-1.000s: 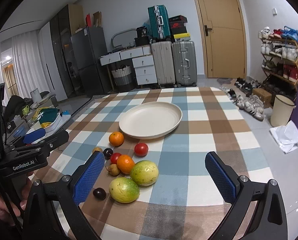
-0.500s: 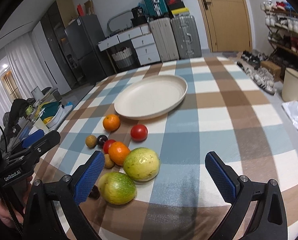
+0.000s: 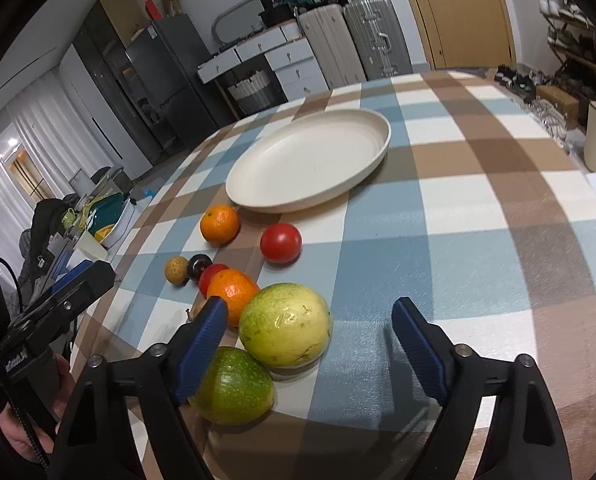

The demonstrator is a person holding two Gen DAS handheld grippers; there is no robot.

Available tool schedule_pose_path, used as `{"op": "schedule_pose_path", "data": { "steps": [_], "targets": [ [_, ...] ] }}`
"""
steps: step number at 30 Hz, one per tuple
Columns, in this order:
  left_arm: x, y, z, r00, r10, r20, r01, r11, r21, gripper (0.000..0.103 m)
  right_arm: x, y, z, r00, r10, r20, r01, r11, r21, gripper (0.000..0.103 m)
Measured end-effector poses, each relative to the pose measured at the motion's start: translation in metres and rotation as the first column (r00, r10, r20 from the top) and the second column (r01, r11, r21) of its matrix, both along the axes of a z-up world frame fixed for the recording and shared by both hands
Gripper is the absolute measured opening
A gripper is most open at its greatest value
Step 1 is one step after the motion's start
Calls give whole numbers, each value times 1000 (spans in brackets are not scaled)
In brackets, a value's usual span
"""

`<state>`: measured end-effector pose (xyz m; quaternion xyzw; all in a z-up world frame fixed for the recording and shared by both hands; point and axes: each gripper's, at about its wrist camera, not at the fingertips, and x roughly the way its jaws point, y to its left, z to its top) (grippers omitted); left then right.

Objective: Organize fruits
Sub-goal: 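Close the right gripper on a large yellow-green fruit and lift it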

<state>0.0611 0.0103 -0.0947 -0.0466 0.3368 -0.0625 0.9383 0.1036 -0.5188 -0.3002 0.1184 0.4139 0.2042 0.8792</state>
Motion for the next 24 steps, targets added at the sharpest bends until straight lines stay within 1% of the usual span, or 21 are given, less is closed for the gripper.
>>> {"op": "schedule_pose_path", "data": {
  "steps": [1,2,4,6,7,8,11,14,19,24],
  "targets": [
    [0,-1,0,1000,-6,1,6,1000,-3,102,1,1,-2,1000,5,-7,-5,1000,7,82],
    [1,-2,0,1000,-12,3,12,1000,-4,102,1,2,-3,1000,9,-11,-9,1000,8,77],
    [-1,-3,1,1000,-20,10,20,1000,-8,102,1,5,-4,1000,26,-17,-26,1000,9,72],
    [1,-5,1,1000,-26,8,26,1000,-4,102,2,7,-7,998,50,-26,-49,998,34,60],
    [0,-6,0,1000,-27,6,27,1000,-5,102,3,7,-8,997,65,-31,-64,996,56,55],
    [2,-7,0,1000,-30,2,30,1000,-6,102,3,9,-8,997,71,-33,-69,996,60,53],
    [3,-11,-3,999,-42,-10,42,999,-5,102,1,13,-7,997,75,-15,-74,997,31,53],
    [3,-15,-5,998,-63,-19,63,998,-9,102,0,12,-8,997,73,-11,-72,996,44,53],
    [7,-26,-12,989,-121,-80,117,992,-55,102,-3,10,-8,998,64,5,-64,996,59,53],
    [4,-43,-12,982,-172,-82,169,985,-40,102,-6,8,-4,998,61,36,-63,996,66,53]
  ]
}}
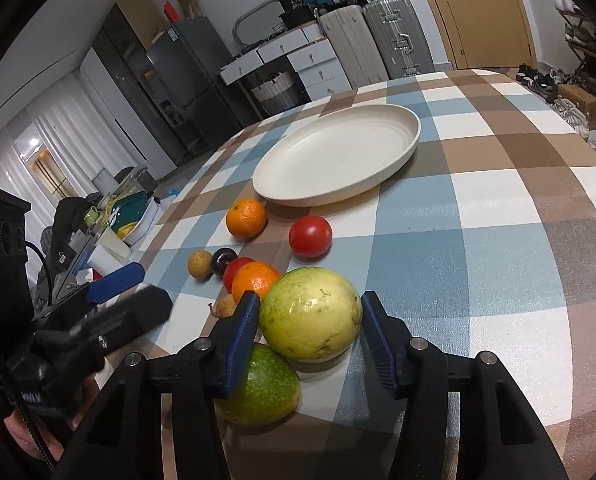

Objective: Organize fruits
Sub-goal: 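Close the right gripper on a large yellow-green fruit and lift it, then grasp the second yellow-green fruit with the left gripper while the right gripper holds its fruit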

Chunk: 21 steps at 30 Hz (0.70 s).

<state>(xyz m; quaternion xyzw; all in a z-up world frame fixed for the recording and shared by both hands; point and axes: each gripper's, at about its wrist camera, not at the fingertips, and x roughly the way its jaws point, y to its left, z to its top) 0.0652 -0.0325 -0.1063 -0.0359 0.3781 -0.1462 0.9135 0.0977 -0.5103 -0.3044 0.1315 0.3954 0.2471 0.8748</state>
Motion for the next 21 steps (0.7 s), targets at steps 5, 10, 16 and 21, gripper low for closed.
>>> {"op": "schedule_pose_path", "data": {
  "steps": [5,10,16,21],
  "targets": [
    [-6,-12,0,999,-41,-11,41,999,9,98,-6,-4,5,999,-16,32,15,1000,13,53],
    [-10,-20,-2,997,-68,-30,68,998,15,97,-5,-14,5,999,-41,35,40,999,31,53],
    [-15,-28,-5,993,-107,-42,108,994,24,97,-4,-25,9,997,-68,45,66,997,50,53],
    [-15,-36,-9,987,-145,-64,147,989,29,97,-4,-37,14,993,-99,62,94,993,68,53]
  ]
}}
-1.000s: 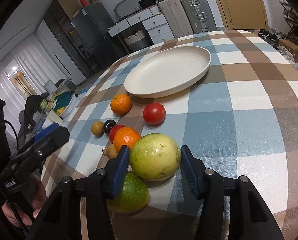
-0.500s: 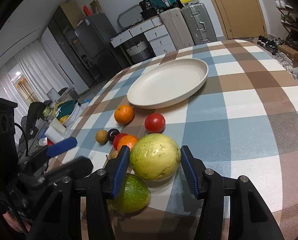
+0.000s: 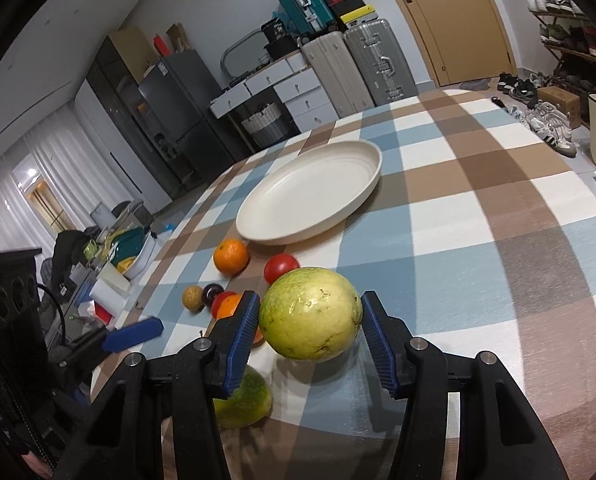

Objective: Organize fruits
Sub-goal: 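Grasp the second yellow-green fruit with the left gripper while the right gripper holds its fruit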

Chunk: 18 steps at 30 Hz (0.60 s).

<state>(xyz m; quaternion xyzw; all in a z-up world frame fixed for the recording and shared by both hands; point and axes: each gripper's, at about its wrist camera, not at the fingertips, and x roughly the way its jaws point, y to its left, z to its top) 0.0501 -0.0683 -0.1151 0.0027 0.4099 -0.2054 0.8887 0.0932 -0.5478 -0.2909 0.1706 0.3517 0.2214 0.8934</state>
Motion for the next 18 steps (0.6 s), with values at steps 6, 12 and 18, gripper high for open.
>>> {"op": "schedule_pose_path", "data": {
  "steps": [6,12,18],
  "targets": [
    [4,-11,-9,999,-33,-35,33,999,18,97,-2,-14,8,999,-33,32,32,999,12,53],
    [7,-24,-13,995,-81,-60,83,996,29,91,-2,-19,9,999,-34,37,33,999,26,53],
    [11,-34,-23,977,-157,-142,157,988,-12,58,-2,-20,8,999,-23,44,21,999,38,53]
  ]
}}
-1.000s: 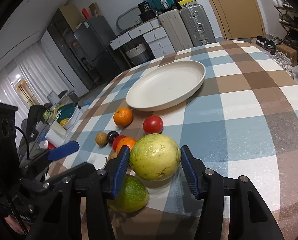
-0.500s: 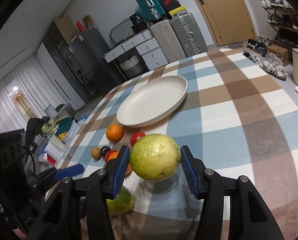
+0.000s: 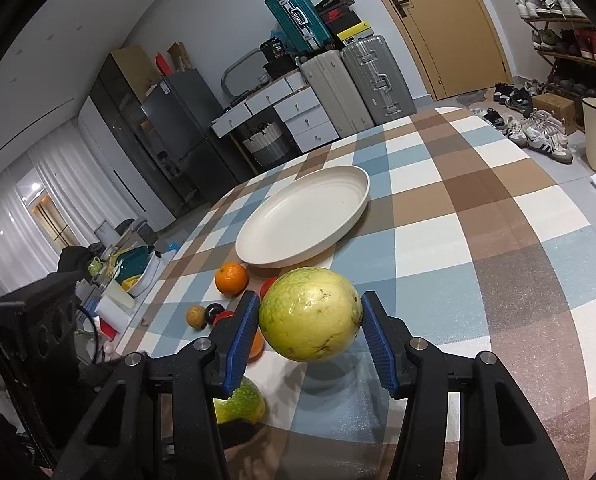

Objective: Organize fruits
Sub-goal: 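Grasp the second yellow-green fruit with the left gripper while the right gripper holds its fruit, then lower both yellow-green fruits onto the white plate and open both grippers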

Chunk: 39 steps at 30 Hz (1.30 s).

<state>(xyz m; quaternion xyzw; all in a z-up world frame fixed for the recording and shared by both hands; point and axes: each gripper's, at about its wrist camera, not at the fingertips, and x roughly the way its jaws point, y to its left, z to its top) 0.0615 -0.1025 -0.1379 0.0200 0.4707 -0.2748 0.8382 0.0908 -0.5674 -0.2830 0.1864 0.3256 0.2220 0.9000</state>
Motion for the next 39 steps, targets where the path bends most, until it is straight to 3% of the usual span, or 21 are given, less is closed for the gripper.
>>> {"op": "schedule_pose_path", "data": {
  "steps": [2,11,22,30,39],
  "targets": [
    [3,0,-3,1000,-2,-10,2,1000,-4,47,0,0,-1,1000,0,-2,0,1000,2,53],
    [3,4,2,1000,-10,-8,10,999,-33,47,-1,-1,-1,1000,4,6,-4,1000,12,53],
    [21,38,45,995,62,74,-56,995,-82,47,3,5,9,1000,9,26,-9,1000,-18,53],
    [67,59,83,985,119,127,-105,988,-112,47,27,17,26,997,59,39,-60,998,10,53],
    [132,58,107,977,146,154,-131,986,-103,47,68,31,53,995,89,50,-89,996,-7,53]
  ]
}}
